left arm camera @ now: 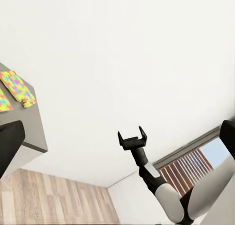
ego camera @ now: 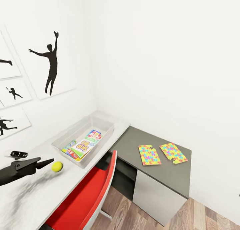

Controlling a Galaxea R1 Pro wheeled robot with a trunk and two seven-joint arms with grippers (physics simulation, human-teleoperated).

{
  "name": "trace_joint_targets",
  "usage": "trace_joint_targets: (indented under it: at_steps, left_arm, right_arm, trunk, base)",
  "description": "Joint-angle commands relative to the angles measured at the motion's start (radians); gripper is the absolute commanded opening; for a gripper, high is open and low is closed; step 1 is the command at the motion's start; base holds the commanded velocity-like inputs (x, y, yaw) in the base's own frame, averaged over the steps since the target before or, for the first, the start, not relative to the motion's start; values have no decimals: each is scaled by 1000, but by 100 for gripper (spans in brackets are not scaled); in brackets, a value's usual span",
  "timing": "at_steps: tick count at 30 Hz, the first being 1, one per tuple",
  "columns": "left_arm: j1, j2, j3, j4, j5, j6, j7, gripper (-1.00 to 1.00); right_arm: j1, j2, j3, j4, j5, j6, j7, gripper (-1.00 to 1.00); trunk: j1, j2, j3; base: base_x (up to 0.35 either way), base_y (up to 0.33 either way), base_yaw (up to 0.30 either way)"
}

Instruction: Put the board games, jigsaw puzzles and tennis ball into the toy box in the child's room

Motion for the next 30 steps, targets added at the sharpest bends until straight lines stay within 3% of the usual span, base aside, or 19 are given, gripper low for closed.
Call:
trace_joint_targets:
  at_steps: [1, 10, 20, 30]
  left_arm:
    - [0, 0, 0, -1, -1, 10, -3, 100]
    - [4, 0, 8, 8, -14, 12, -3, 100]
    - [1, -6, 9, 7, -74, 17, -2, 100]
    - [0, -5, 4, -13, -77, 12, -3, 100]
  right_arm:
    - [0, 0, 0, 0, -2, 5, 0, 100]
    - [0, 7, 5, -2, -2, -16, -2, 100]
    - [0, 1, 13, -3, -6, -26, -2, 100]
    - [0, 4, 13, -6, -5, -22, -3, 100]
  trunk:
    - [1, -2, -1]
    - [1, -2, 1]
    - [1, -2, 1]
    - [1, -2, 2]
  base:
    - [0, 0, -123]
    - [0, 0, -34]
    - [0, 0, -2]
    - [0, 0, -9]
